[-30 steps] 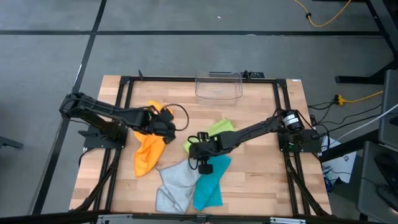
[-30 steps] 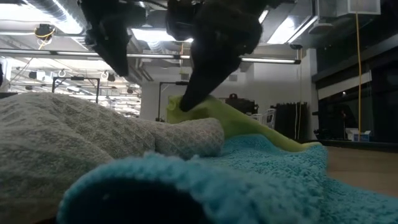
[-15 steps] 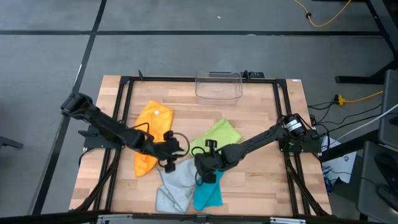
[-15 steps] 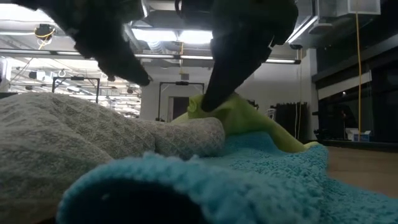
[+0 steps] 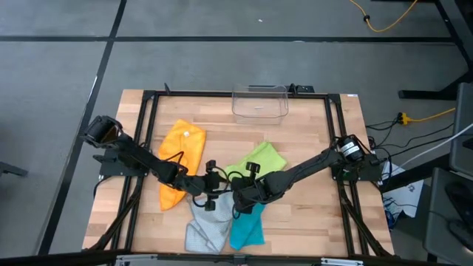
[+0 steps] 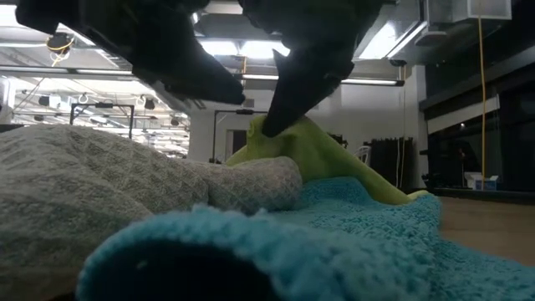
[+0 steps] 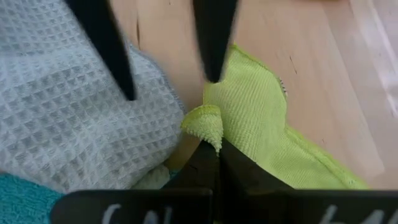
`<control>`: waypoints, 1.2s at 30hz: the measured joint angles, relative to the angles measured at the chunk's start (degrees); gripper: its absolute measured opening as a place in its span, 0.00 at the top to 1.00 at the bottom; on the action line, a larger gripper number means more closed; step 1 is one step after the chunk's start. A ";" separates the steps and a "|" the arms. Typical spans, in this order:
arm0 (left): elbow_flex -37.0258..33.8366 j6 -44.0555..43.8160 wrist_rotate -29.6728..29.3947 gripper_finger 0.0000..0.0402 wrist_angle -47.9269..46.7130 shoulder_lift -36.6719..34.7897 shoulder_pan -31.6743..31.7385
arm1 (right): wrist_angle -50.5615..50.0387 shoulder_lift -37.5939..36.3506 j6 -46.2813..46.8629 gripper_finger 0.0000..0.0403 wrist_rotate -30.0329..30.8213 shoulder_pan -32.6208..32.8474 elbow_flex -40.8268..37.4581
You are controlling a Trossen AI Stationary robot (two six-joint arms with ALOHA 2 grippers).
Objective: Fold microfiber towels
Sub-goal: Fold the green microfiber towel
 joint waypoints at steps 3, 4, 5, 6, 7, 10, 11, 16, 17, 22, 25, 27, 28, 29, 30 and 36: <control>0.00 0.03 -0.11 0.56 -0.48 0.02 0.56 | -0.13 -0.17 0.99 0.99 0.16 0.02 0.00; 0.00 0.03 -0.15 0.54 -0.90 0.02 0.69 | -0.61 -0.46 1.28 0.99 0.82 0.02 0.00; 0.00 0.03 -0.24 0.52 -1.23 0.02 0.70 | -1.13 -0.90 1.60 0.99 1.61 0.02 0.00; 0.00 0.03 -0.30 0.51 -1.44 0.02 0.70 | -1.35 -1.43 2.16 0.99 2.54 0.03 0.00; 0.00 0.03 -0.62 0.50 -1.63 0.02 0.70 | -1.89 -2.10 2.80 0.99 3.30 0.07 0.00; 0.00 0.03 -2.15 0.47 -3.02 0.02 0.67 | -2.50 -3.89 4.02 0.99 5.05 0.43 0.00; 0.00 0.03 -2.42 0.47 -3.26 0.02 0.70 | -2.49 -4.31 4.16 0.99 5.55 0.63 0.02; 0.00 0.05 -3.32 0.47 -3.17 0.02 0.70 | -2.57 -4.70 4.20 0.99 5.95 1.19 0.02; 0.00 0.27 -3.48 0.47 -3.17 0.02 0.70 | -2.55 -4.70 4.20 0.99 5.98 1.22 0.02; 0.00 6.45 -4.17 0.47 -4.79 0.02 0.67 | -2.54 -4.80 4.21 0.99 6.08 1.18 0.02; 0.00 15.99 -4.87 0.47 -6.01 0.02 0.28 | -2.54 -4.85 4.17 0.99 6.17 1.22 0.02; 0.00 20.12 -4.86 0.47 -6.07 0.02 0.09 | -2.54 -4.84 4.17 0.99 6.17 1.22 0.02; 0.00 21.11 -4.85 0.47 -6.06 0.02 0.06 | -2.52 -4.85 4.17 0.99 6.17 1.22 0.02; 0.00 21.37 -4.85 0.47 -6.06 0.02 0.11 | -2.52 -4.85 4.17 0.99 6.17 1.22 0.02; 0.00 21.45 -4.88 0.47 -6.06 0.02 0.29 | -2.53 -4.85 4.17 0.99 6.17 1.22 0.02; 0.00 19.43 -5.00 0.47 -5.46 0.02 0.54 | -2.58 -4.85 4.12 0.99 7.26 1.22 0.02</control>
